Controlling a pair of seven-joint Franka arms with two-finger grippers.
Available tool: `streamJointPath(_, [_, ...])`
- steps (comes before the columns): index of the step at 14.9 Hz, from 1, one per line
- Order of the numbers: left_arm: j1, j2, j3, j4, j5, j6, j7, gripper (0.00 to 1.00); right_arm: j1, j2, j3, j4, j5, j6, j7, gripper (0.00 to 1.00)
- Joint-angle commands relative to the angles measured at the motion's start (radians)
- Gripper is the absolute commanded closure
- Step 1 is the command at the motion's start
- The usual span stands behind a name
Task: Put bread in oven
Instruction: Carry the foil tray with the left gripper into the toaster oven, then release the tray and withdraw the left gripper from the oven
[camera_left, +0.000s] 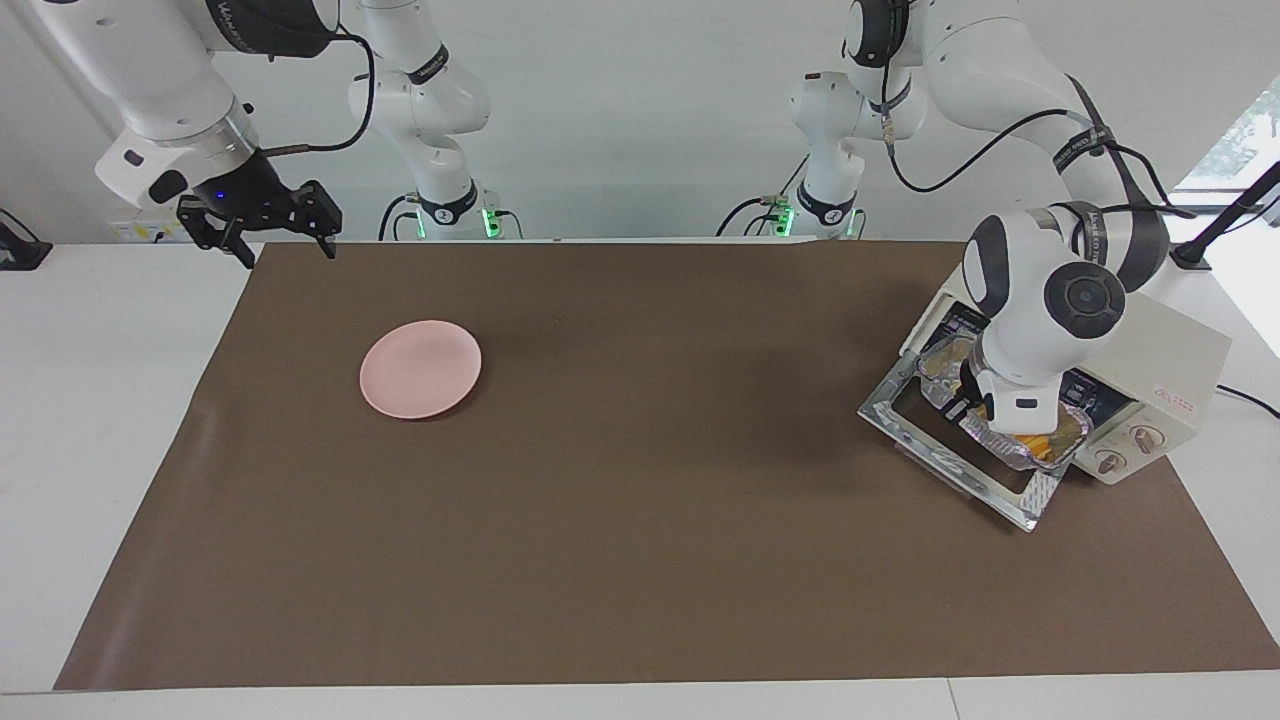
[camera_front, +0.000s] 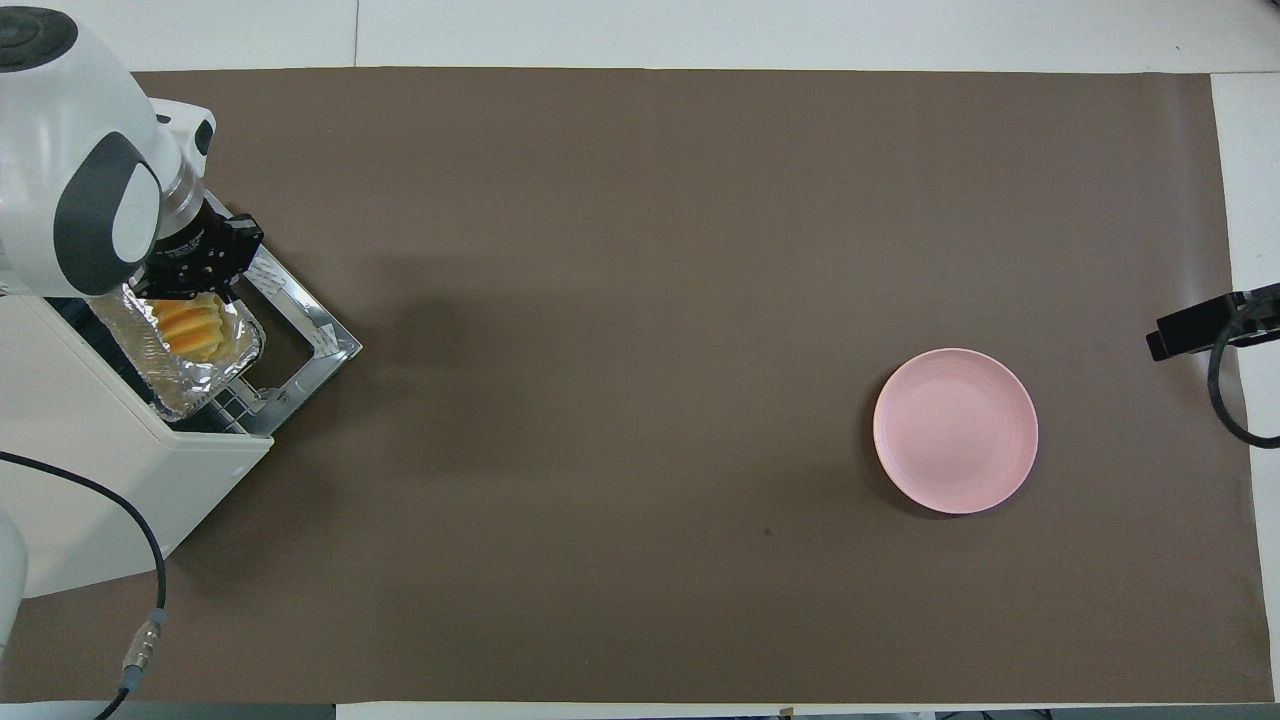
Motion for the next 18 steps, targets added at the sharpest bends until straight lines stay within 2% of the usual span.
streamJointPath(1, [0.027, -0.041, -0.003, -0.040, 0.026, -0.049, 0.013, 1.00, -0.012, -0.028, 0.011, -0.032, -0.012, 0.005, -0.014, 0.00])
streamJointPath(7, [0.030, -0.066, 0.010, -0.094, 0.095, -0.052, 0.015, 1.00, -0.012, -0.028, 0.011, -0.032, -0.012, 0.005, -0.014, 0.00])
streamJointPath(12, [0.047, -0.086, 0.010, -0.143, 0.100, -0.026, 0.013, 1.00, -0.012, -0.028, 0.011, -0.032, -0.012, 0.004, -0.014, 0.00])
streamJointPath(17, [0.061, -0.087, 0.010, -0.146, 0.106, 0.008, 0.016, 1.00, -0.012, -0.028, 0.011, -0.032, -0.012, 0.005, -0.016, 0.00])
streamJointPath(18, [0.068, -0.086, 0.010, -0.146, 0.106, 0.018, 0.016, 0.89, -0.012, -0.028, 0.011, -0.032, -0.012, 0.005, -0.016, 0.00])
